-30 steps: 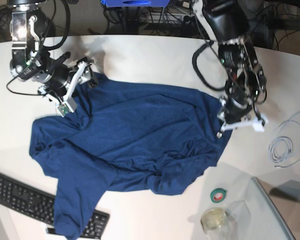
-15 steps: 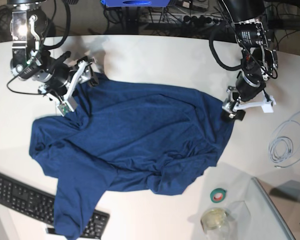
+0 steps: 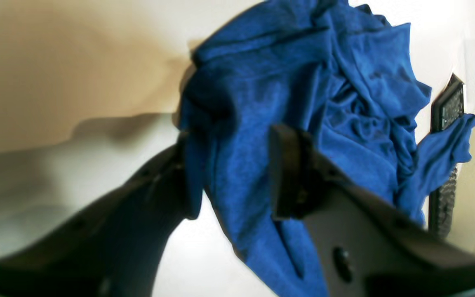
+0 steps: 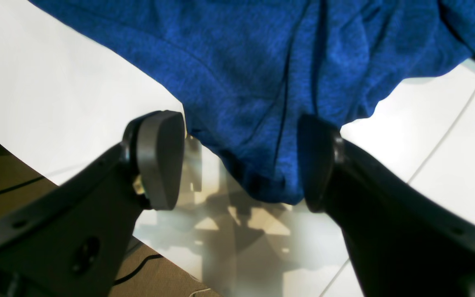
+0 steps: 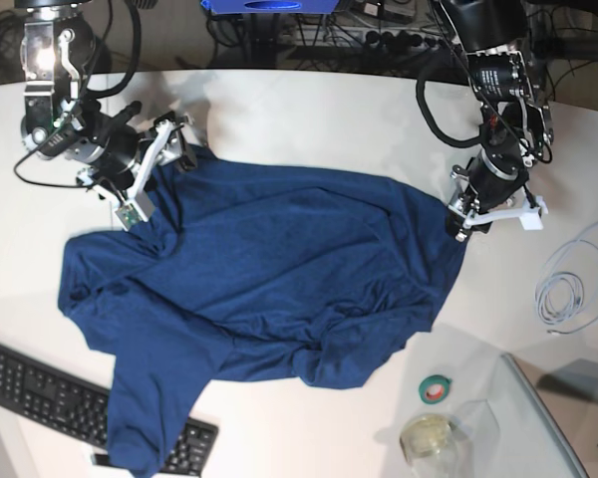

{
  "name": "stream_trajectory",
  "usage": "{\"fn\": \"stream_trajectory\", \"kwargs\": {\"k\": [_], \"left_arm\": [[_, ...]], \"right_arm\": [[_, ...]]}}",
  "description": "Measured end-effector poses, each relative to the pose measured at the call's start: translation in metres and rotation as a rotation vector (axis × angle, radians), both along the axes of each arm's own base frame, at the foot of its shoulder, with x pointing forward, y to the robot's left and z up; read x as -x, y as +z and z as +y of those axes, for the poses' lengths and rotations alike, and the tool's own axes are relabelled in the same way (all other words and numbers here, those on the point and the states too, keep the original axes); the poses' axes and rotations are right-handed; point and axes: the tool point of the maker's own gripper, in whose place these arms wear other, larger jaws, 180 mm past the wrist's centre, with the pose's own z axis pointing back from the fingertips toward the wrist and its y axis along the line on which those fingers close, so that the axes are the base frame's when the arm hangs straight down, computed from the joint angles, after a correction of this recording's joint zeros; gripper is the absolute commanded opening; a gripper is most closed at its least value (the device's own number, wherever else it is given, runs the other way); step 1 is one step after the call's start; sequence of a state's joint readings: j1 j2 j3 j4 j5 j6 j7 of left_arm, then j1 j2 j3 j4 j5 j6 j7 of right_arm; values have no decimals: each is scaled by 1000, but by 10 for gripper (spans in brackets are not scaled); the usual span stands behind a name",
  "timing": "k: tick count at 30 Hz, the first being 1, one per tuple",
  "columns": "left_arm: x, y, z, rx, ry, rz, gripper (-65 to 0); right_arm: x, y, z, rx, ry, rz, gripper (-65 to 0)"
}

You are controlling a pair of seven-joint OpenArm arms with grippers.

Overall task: Layout the t-shirt on the table in an organized manner, then fold the t-shirt properly
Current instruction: 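Regrasp the t-shirt edge with the left gripper and pull it outward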

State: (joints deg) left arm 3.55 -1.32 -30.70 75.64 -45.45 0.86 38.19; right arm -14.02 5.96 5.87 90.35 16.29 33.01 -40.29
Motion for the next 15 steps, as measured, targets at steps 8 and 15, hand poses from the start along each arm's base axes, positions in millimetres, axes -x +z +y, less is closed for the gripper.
{"fn": "stream_trajectory", "kwargs": {"k": [8,15], "left_arm": [[5,-23,-8,47,5,57,-433],[0,-23,-9,55,6,54,-439]], "right_arm": [[0,0,0,0,0,1,-252],[0,0,0,0,0,0,-252]]}}
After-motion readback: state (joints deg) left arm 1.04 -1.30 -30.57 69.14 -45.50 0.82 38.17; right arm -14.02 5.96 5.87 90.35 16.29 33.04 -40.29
